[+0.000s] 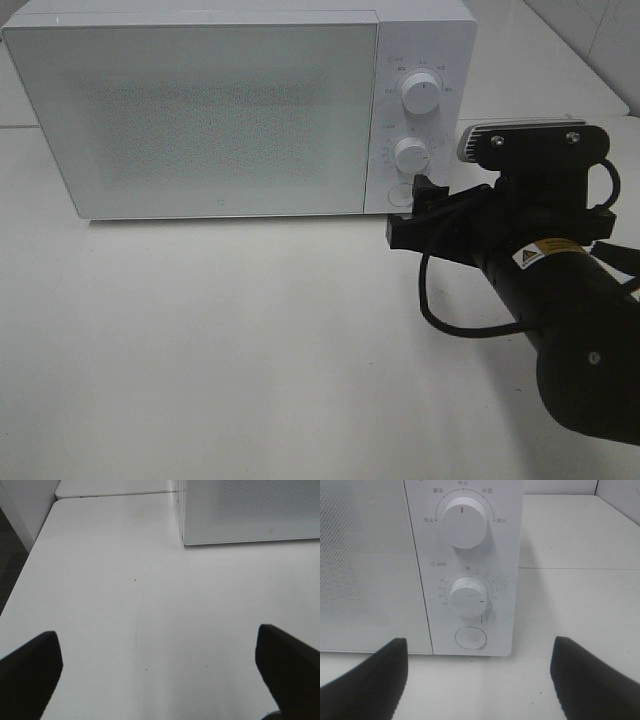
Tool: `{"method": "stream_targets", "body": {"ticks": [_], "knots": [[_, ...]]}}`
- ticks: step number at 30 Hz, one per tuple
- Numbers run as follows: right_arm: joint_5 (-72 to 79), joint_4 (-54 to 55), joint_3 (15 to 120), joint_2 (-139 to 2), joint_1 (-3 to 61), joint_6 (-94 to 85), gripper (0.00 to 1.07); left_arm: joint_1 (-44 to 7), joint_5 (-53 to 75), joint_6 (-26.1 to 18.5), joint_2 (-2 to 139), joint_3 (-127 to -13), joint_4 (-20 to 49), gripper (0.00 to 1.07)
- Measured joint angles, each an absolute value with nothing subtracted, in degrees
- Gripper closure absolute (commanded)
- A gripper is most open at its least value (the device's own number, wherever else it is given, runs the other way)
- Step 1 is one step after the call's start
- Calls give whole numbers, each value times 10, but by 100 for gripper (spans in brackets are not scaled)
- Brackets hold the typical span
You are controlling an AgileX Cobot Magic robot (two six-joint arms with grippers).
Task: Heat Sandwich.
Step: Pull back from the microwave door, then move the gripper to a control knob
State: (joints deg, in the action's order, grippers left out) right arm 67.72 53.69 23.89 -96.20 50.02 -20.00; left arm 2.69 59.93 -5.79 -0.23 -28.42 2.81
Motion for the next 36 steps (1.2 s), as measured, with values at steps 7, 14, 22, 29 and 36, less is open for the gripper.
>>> {"method": "stream_targets", "body": {"ticks": [7, 14, 22, 29, 36], "knots": [[660, 576, 273, -983, 500, -209, 31, 27, 599, -58, -2, -284, 29, 9], [647, 573, 278, -985, 500, -223, 31, 27, 599, -58, -2, -284, 29, 9], [647, 572, 278, -985, 500, -223, 31, 27, 599, -58, -2, -284, 29, 9], [646, 551, 278, -985, 496, -223, 31, 27, 599, -58, -2, -284, 29, 9], [644, 537, 278, -985, 470, -208, 31, 27, 599, -58, -2, -284, 29, 9]]}}
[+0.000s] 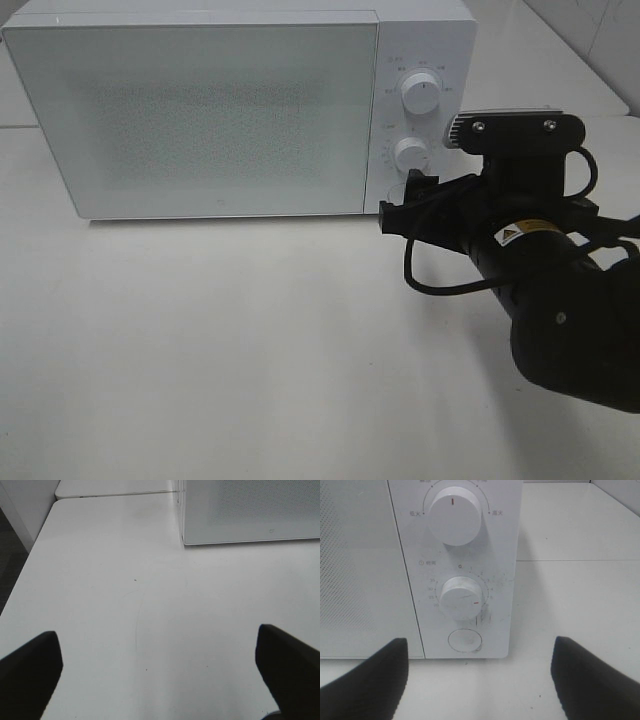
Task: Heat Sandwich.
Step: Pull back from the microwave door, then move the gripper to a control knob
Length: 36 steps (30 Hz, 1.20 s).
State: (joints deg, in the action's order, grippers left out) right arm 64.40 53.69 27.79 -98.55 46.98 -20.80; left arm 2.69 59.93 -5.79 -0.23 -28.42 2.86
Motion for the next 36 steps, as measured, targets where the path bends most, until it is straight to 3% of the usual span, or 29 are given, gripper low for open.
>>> {"method": "stream_targets", "body": {"ticks": [36], "knots": [[636, 433, 441, -1150, 383, -175, 31, 27, 599, -58, -2, -284, 29, 9]]}}
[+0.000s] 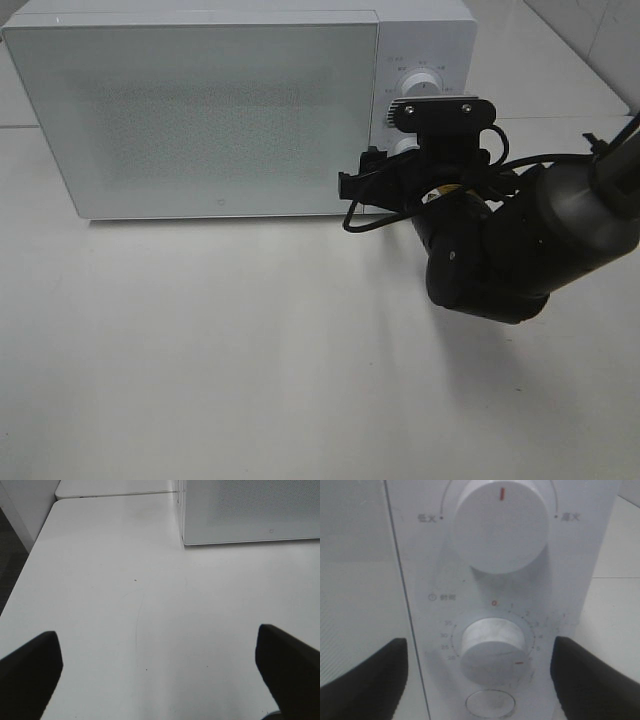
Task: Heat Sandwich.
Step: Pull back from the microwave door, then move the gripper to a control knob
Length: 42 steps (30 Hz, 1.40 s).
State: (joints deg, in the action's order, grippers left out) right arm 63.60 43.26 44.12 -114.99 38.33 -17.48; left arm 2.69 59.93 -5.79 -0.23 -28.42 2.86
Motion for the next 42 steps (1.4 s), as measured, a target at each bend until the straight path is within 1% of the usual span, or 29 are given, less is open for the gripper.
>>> {"method": "stream_targets", "body": {"ticks": [6, 18, 23, 24, 26, 27, 28, 30, 31, 32, 33, 35, 36, 37, 40, 42], "knots": [[636, 426, 456, -1171, 371, -165, 31, 27, 599, -58, -2, -284, 29, 9], [645, 418, 468, -1180, 368, -165, 31, 27, 599, -58, -2, -284, 29, 9], [649, 418, 469, -1181, 367, -164, 36, 27, 599, -58, -2, -284, 29, 9], [649, 419, 471, -1181, 367, -162, 41, 27, 599, -58, -2, -284, 29, 9], [648, 419, 476, -1184, 367, -157, 47, 27, 599, -58, -2, -284, 29, 9], [648, 419, 476, -1184, 367, -157, 47, 27, 599, -58, -2, -284, 29, 9], [643, 423, 481, -1189, 367, -151, 53, 27, 599, -58, -2, -284, 29, 9], [641, 426, 482, -1193, 367, -150, 61, 27, 599, -58, -2, -284, 29, 9], [642, 433, 482, -1193, 367, -150, 72, 27, 599, -58, -2, -284, 29, 9], [642, 433, 482, -1193, 367, -150, 72, 27, 599, -58, -2, -284, 29, 9], [643, 436, 482, -1193, 367, -150, 76, 27, 599, -58, -2, -284, 29, 9], [644, 437, 482, -1193, 367, -150, 88, 27, 599, -58, -2, -284, 29, 9], [645, 437, 482, -1193, 367, -150, 96, 27, 599, -58, -2, -284, 29, 9], [645, 437, 482, -1193, 367, -150, 96, 27, 599, -58, -2, -284, 29, 9], [647, 438, 482, -1193, 367, -150, 104, 27, 599, -58, -2, -284, 29, 9], [647, 438, 482, -1193, 367, -150, 104, 27, 599, -58, -2, -284, 29, 9]]}}
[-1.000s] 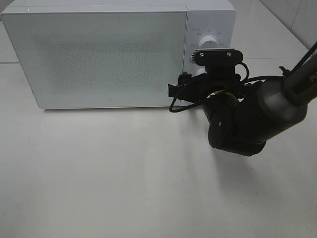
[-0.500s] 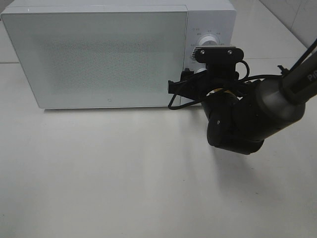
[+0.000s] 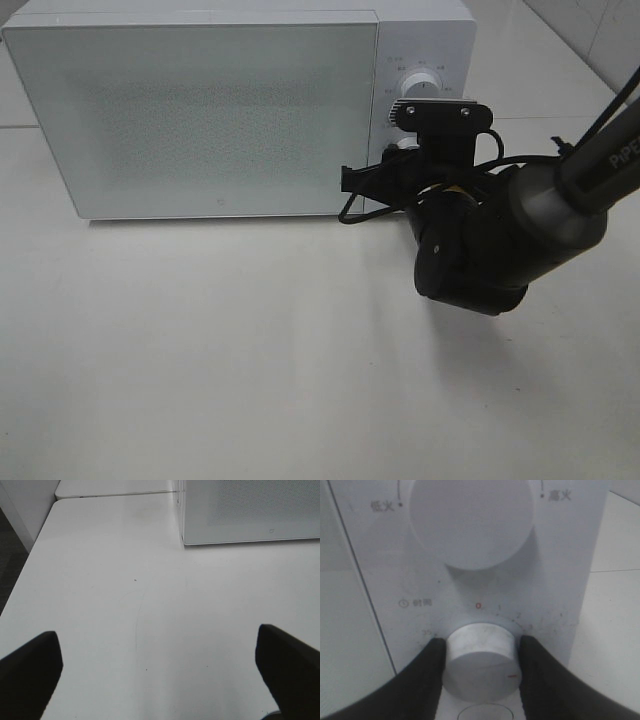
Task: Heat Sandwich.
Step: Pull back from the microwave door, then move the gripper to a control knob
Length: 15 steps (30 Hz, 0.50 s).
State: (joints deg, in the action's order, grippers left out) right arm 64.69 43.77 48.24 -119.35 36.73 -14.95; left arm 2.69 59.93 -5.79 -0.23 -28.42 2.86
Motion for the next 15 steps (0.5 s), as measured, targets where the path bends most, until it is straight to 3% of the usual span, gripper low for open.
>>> {"method": "stream_targets", "body": {"ticks": [15], "knots": [[666, 418, 478, -1199, 367, -46, 104, 27, 599, -58, -2, -284, 29, 9]]}}
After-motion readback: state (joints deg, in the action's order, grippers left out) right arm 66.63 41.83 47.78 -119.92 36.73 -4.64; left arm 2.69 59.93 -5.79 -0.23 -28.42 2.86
